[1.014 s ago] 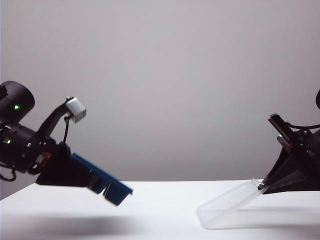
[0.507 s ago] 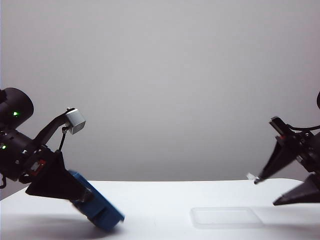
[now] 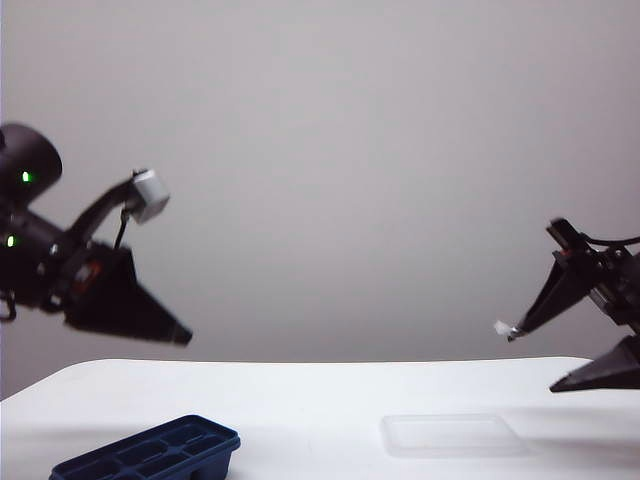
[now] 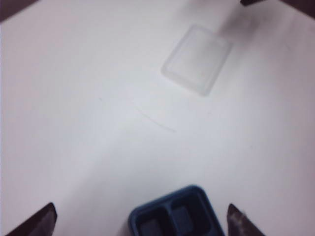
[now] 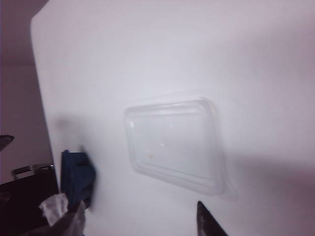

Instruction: Pick up the ice cube tray, remove its lid, and then place both the tray and the lid back on the table.

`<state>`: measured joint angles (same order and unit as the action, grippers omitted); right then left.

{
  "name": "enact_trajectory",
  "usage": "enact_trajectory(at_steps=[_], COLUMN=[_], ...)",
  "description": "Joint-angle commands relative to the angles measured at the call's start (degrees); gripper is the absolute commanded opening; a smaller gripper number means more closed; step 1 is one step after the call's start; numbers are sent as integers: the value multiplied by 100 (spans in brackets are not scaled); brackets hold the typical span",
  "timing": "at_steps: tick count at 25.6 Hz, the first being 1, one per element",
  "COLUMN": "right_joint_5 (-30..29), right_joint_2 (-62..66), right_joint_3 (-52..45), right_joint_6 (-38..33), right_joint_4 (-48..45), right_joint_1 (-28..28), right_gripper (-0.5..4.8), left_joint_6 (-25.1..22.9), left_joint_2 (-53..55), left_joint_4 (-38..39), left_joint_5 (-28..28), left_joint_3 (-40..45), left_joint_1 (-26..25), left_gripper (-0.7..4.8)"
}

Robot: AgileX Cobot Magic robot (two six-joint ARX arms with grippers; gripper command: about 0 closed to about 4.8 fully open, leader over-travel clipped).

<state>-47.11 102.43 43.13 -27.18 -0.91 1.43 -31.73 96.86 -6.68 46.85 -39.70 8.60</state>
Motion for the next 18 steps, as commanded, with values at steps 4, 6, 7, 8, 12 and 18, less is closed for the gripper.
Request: enact_trajectory(at_steps=[4,6,7,8,12,18], right_joint_5=[-457,-420,-420,-369,4,2452], right_joint_2=[-280,-520,-691,-1036,-1998,-3884], right_joint_3=[323,374,409,450,494,485], right_joint_6=[146,262,343,435,758,1438], right_joint_4=[334,374,376,356,389,835], right_joint_1=[-7,-9,-9,-9,-7,-26], right_gripper=[260,232,202,147,-3,-9], left_joint_6=[1394,1591,1615,1729,2177,2256], left_joint_2=[-1064,-1602,-1858,-2472,-3602,-5724], left_joint_4=[-323,-286,-258,-146,197,1829], left_joint_5=[-680,-883,-953,-1274,-2356,-4017], left_joint_3=[-15,-15,-15,-15,-15,-13], left_joint_1=[2,2,2,2,2,-2], left_gripper=[479,479,479,479,479,420])
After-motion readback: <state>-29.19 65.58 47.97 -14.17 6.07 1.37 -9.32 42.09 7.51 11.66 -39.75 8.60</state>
